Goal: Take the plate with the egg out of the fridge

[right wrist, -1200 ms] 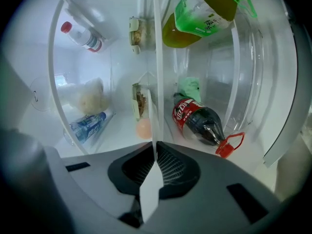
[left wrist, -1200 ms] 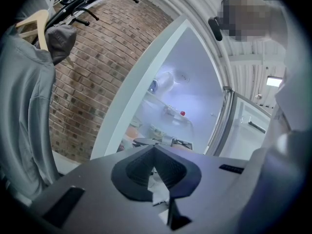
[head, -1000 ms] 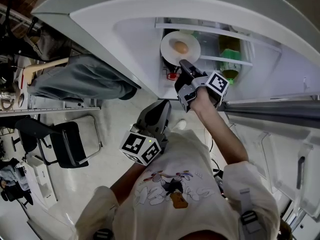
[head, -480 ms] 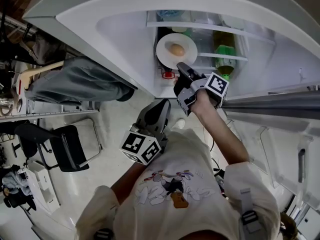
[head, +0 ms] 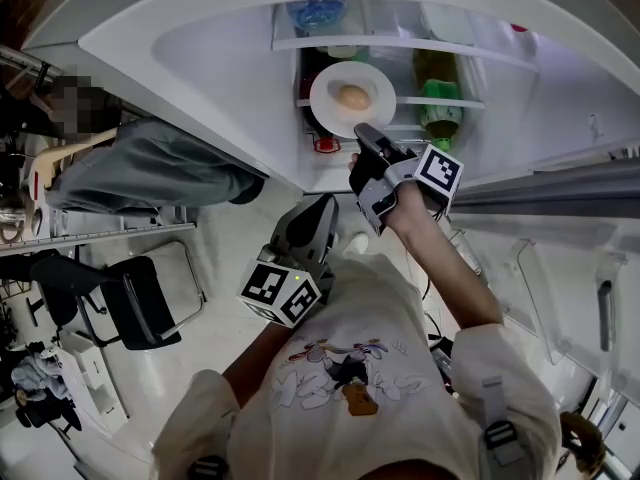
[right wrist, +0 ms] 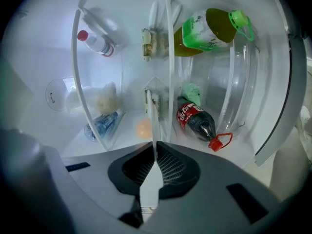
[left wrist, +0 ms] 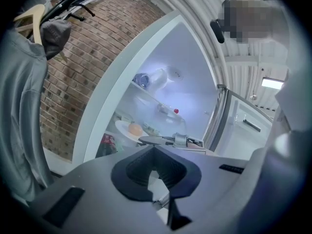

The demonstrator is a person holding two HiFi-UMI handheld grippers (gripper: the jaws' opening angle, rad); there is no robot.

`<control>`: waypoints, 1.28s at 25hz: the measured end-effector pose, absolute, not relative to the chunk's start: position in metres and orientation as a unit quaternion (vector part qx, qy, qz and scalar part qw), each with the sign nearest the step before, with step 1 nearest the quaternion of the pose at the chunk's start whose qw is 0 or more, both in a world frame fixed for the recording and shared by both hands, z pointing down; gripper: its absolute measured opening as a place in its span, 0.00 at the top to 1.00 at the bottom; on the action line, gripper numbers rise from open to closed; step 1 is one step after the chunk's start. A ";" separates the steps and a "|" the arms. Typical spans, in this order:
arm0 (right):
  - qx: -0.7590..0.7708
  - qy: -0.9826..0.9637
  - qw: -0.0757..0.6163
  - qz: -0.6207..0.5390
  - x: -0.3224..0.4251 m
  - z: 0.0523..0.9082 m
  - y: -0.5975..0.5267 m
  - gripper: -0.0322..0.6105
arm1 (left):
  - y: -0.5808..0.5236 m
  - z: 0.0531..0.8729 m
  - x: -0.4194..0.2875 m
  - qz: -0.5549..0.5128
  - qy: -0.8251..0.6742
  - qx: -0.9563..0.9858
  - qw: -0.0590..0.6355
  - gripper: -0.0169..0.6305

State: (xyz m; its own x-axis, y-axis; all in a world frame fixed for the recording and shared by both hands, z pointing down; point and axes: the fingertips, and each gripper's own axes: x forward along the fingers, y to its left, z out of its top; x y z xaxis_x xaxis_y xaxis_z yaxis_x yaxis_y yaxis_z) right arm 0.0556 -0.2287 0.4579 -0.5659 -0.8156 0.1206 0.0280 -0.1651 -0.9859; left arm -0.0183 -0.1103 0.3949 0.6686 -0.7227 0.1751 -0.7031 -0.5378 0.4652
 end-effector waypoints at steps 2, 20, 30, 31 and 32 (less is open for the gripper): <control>-0.348 0.568 0.313 -0.677 0.059 0.455 -0.225 0.91 | -0.110 0.396 -0.016 -0.018 -0.404 0.878 0.257 0.98; -0.341 0.581 0.322 -0.665 0.084 0.432 -0.192 0.91 | -0.107 0.395 -0.001 -0.013 -0.388 0.886 0.254 0.98; -0.344 0.600 0.314 -0.650 0.099 0.424 -0.167 0.91 | -0.105 0.393 0.008 -0.010 -0.380 0.889 0.257 0.98; -0.345 0.601 0.313 -0.649 0.101 0.425 -0.164 0.91 | -0.105 0.392 0.008 -0.010 -0.380 0.889 0.256 0.98; -0.345 0.601 0.312 -0.649 0.103 0.426 -0.160 0.91 | -0.105 0.392 0.008 -0.010 -0.380 0.889 0.256 0.98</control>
